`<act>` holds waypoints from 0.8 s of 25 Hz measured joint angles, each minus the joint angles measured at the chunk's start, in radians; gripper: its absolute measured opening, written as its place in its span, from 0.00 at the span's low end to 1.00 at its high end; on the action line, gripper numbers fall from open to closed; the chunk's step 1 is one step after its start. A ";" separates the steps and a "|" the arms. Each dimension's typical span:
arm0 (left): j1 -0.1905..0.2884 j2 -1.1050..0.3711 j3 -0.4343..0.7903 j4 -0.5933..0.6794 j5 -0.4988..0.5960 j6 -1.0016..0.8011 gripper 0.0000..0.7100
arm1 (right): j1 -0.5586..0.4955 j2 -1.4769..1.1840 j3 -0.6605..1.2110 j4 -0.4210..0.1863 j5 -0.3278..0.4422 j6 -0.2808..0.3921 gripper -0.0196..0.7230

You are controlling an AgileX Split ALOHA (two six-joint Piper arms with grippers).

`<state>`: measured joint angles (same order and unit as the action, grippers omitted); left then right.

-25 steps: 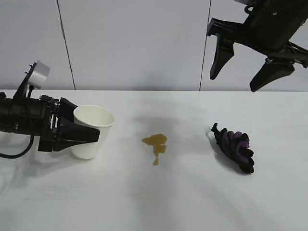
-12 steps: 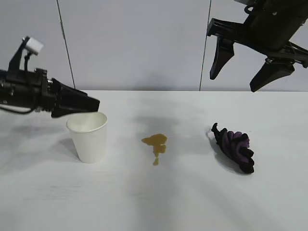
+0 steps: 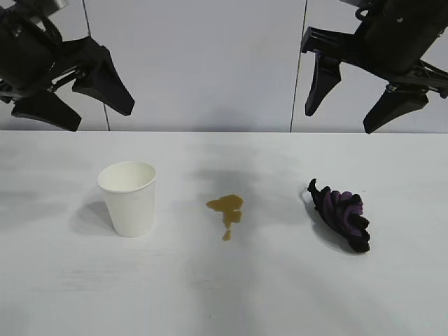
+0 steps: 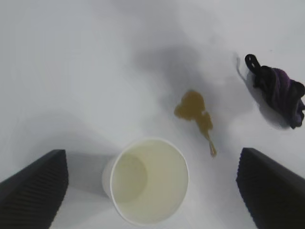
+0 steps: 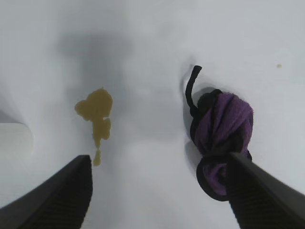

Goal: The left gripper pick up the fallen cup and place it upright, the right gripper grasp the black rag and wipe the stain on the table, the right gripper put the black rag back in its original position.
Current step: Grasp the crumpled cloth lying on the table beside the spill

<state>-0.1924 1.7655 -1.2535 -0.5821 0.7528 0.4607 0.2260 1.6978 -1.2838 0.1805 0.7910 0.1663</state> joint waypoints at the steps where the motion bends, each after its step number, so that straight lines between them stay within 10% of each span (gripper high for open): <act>1: -0.006 0.003 -0.022 0.060 0.023 -0.074 0.98 | 0.000 0.000 0.000 -0.001 0.006 -0.005 0.76; 20: -0.008 0.053 -0.090 0.051 0.069 -0.182 0.98 | 0.000 0.261 0.001 -0.144 -0.057 0.008 0.84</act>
<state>-0.2006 1.8181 -1.3440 -0.5307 0.8222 0.2783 0.2260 1.9591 -1.2825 0.0360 0.7344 0.1744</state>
